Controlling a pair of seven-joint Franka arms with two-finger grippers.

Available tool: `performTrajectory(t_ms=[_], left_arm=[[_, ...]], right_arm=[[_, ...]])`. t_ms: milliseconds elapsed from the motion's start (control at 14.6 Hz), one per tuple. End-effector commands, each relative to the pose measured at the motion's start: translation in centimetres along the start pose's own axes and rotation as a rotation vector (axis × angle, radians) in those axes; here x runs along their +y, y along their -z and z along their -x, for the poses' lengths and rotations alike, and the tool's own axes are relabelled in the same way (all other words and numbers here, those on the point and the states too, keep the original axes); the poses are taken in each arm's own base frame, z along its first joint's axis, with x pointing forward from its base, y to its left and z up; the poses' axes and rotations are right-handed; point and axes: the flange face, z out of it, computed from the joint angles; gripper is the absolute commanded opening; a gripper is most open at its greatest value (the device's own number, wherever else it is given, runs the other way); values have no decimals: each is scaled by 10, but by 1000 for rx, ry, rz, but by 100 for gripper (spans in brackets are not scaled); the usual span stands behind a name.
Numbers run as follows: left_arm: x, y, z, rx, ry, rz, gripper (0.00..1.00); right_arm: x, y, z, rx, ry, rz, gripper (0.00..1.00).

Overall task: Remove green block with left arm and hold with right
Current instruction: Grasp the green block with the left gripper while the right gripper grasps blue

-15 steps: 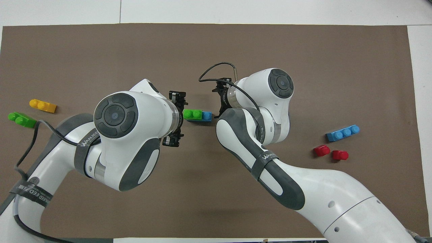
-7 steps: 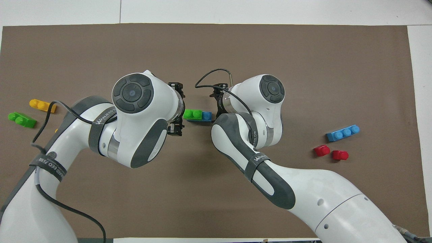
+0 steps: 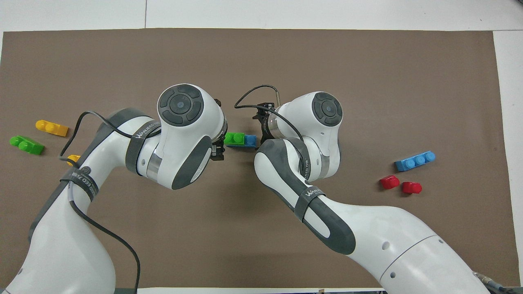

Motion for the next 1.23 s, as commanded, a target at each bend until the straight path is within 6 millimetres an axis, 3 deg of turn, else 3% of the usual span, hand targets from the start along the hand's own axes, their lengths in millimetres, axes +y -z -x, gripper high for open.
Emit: performTrajectory(t_ms=[0,273,478,752,957,1162], left_arm=[[9,-2,3,17,17,7,100],[11,-22,5,42,28,12,100],[12,-23,5,48,24,18,100],[9,-27,6,47,22,18,100],[1,-33,12,56,50,6,100],[-2,-33,16,55,67,7,100]], right_arm=[[10,-5,7,-16,-23,8,100],[13,-8,14,-33,-38,1,100],[18,-13,7,-24,-51,-2,87],[20,-16,-5,-23,-81,-8,79],[20,-16,-6,-35,-99,-7,56],[19,-15,-6,-49,-118,-11,9]])
